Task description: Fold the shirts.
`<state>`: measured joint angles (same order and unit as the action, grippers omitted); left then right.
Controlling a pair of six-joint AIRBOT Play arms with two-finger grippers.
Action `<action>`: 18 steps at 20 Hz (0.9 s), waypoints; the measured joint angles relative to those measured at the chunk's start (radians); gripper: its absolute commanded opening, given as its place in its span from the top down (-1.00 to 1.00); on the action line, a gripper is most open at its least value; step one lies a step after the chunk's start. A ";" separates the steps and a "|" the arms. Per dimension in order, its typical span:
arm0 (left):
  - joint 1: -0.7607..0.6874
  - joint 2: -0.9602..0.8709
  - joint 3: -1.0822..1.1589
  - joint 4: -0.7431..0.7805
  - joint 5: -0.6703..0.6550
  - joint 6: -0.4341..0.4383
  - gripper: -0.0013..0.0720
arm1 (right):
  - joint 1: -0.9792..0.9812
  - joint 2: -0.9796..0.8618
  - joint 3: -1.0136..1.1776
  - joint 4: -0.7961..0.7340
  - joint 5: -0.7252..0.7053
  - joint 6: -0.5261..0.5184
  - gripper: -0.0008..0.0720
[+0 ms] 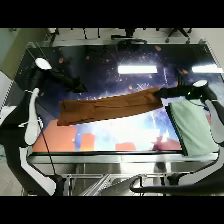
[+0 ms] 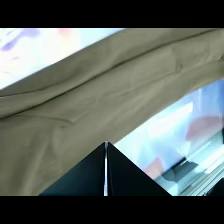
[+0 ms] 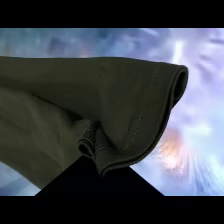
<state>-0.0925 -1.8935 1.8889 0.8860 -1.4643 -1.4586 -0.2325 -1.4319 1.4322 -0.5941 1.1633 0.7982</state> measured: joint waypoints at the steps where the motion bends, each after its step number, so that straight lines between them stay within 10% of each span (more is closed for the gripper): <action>1: -0.040 -0.013 0.000 0.000 0.014 0.000 0.92 | 0.000 0.027 0.037 0.003 0.037 0.024 0.92; 13: -0.509 -0.255 0.009 -0.002 0.531 -0.023 0.92 | 0.017 0.326 0.187 0.014 0.374 0.364 0.92; 18: -0.529 -0.310 0.122 -0.051 0.494 -0.042 0.92 | 0.027 0.335 0.189 0.015 0.405 0.407 0.92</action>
<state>-0.6220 -2.2032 2.0106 0.8352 -0.9699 -1.5005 -0.2058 -1.0966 1.6215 -0.5793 1.5681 1.2053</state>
